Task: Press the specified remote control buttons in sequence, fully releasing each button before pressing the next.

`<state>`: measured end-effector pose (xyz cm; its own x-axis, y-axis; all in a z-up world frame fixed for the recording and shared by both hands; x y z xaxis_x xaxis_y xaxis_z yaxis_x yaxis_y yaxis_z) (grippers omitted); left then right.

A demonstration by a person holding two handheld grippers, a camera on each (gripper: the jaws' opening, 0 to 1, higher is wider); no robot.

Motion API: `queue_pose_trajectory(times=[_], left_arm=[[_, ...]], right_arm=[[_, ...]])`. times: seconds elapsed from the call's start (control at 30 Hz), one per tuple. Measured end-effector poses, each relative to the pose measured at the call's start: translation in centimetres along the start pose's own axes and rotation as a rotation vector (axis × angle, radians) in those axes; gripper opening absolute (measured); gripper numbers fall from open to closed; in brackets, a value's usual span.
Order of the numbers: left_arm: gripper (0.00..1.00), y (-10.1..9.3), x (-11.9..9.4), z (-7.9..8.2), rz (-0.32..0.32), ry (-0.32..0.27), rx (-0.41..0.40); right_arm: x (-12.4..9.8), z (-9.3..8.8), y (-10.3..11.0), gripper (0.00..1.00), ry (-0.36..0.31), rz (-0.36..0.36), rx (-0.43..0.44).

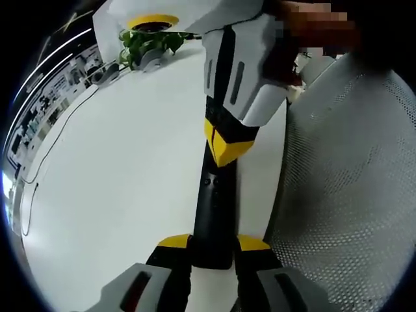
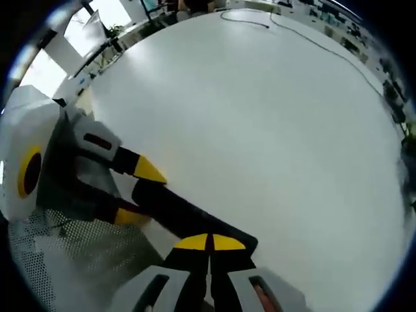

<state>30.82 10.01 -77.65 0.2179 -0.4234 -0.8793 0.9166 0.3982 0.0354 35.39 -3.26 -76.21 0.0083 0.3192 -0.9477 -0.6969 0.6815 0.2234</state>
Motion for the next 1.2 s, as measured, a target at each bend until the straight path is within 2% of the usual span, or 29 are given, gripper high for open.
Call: queue_pose_trajectory(times=[0.13, 0.2, 0.33, 0.47, 0.57, 0.7, 0.83, 1.2], left_arm=[[0.25, -0.1, 0.0, 0.0, 0.002, 0.002, 0.012], [0.25, -0.1, 0.0, 0.0, 0.003, 0.005, 0.010], [0.24, -0.3, 0.1, 0.1, 0.001, 0.001, 0.038], [0.24, -0.5, 0.1, 0.4, 0.007, 0.010, 0.073], [0.24, -0.6, 0.2, 0.5, 0.005, 0.011, 0.088], [0.24, -1.0, 0.3, 0.7, -0.022, 0.006, 0.099], [0.24, -0.8, 0.3, 0.7, -0.030, 0.001, 0.075], [0.24, -0.7, 0.3, 0.8, -0.035, 0.010, 0.070]], right_arm=[[-0.1, -0.2, -0.3, 0.00, -0.019, 0.023, 0.025], [-0.1, -0.3, -0.5, 0.00, -0.030, 0.044, 0.067], [-0.3, -0.2, -0.9, 0.00, -0.020, 0.064, 0.102], [-0.7, 0.4, -0.7, 0.00, -0.094, 0.110, 0.151], [-0.7, 0.4, -0.6, 0.00, -0.111, 0.138, 0.152], [0.1, 0.3, -0.2, 0.00, -0.083, 0.165, 0.163], [0.4, 0.1, -0.1, 0.00, -0.050, 0.155, 0.152], [0.5, 0.1, -0.2, 0.00, -0.060, 0.158, 0.171]])
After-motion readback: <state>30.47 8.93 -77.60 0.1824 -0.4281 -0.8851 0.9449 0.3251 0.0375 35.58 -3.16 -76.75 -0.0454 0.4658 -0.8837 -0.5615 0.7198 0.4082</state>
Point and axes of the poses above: the point that each gripper's makers call its tool centre point, and the gripper's own axes: x roughly forward along the fingers, y roughly to its left, z roughly out of its top, the point moved 10 cm from there along -x, roughly backward along the fingers, and after that the axes turned 4 degrees about x, right-handed, at the moved point
